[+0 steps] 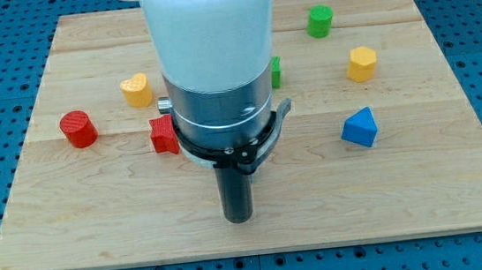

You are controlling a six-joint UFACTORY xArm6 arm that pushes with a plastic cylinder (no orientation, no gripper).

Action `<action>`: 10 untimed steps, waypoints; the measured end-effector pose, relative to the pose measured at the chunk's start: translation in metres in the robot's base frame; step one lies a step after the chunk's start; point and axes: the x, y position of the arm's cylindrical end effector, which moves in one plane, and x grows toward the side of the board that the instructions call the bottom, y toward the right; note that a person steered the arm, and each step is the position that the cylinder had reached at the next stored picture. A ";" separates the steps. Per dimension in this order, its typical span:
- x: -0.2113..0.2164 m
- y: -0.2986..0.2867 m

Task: Place the arm diagonally bottom left to the red star

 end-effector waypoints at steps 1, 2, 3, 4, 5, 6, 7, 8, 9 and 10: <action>0.000 -0.004; 0.000 -0.004; 0.000 -0.016; 0.000 -0.068; 0.000 -0.108; 0.000 -0.109; 0.000 -0.121; 0.000 -0.174; 0.000 -0.191; 0.000 -0.191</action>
